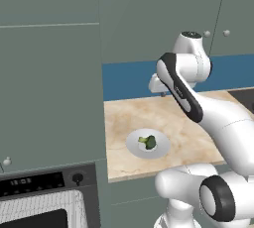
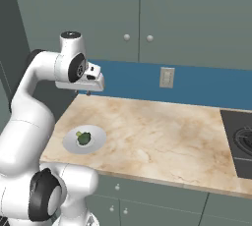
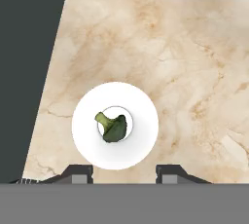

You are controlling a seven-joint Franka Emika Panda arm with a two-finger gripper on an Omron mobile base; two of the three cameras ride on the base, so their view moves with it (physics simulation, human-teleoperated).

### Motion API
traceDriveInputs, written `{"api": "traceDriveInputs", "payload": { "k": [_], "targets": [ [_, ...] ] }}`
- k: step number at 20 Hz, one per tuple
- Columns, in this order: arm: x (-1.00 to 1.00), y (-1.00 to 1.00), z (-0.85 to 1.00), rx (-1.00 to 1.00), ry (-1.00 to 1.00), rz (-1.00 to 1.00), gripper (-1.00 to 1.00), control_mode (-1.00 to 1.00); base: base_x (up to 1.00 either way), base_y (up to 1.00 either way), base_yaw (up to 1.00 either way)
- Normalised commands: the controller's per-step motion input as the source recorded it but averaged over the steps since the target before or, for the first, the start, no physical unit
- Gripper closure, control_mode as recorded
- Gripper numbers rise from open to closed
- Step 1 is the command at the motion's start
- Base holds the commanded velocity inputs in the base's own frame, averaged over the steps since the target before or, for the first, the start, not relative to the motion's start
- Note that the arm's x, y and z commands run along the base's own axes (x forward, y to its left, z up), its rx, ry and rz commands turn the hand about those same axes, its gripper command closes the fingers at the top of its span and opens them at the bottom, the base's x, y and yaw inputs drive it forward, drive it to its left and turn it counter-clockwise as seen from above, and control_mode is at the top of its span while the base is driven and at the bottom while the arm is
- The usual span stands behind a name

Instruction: Place the broccoli on the bottom rack of the oven.

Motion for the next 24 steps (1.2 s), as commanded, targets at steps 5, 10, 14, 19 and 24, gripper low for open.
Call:
{"api": "traceDriveInputs", "payload": {
  "k": [5, 10, 14, 19, 24],
  "targets": [
    [-0.07, 0.01, -0.26, 0.0, 0.03, 0.0, -1.0, -1.0, 0.0, 0.0, 0.0],
    [-0.02, 0.17, -0.58, 0.0, 0.11, 0.0, -1.0, -1.0, 0.0, 0.0, 0.0],
    [0.0, 0.16, -0.64, 0.0, 0.09, 0.0, -1.0, -1.0, 0.0, 0.0, 0.0],
    [0.02, 0.21, -0.81, 0.0, 0.06, 0.0, -1.0, -1.0, 0.0, 0.0, 0.0],
    [0.21, 0.22, -0.82, 0.0, 0.05, 0.0, -1.0, -1.0, 0.0, 0.0, 0.0]
  ]
}}
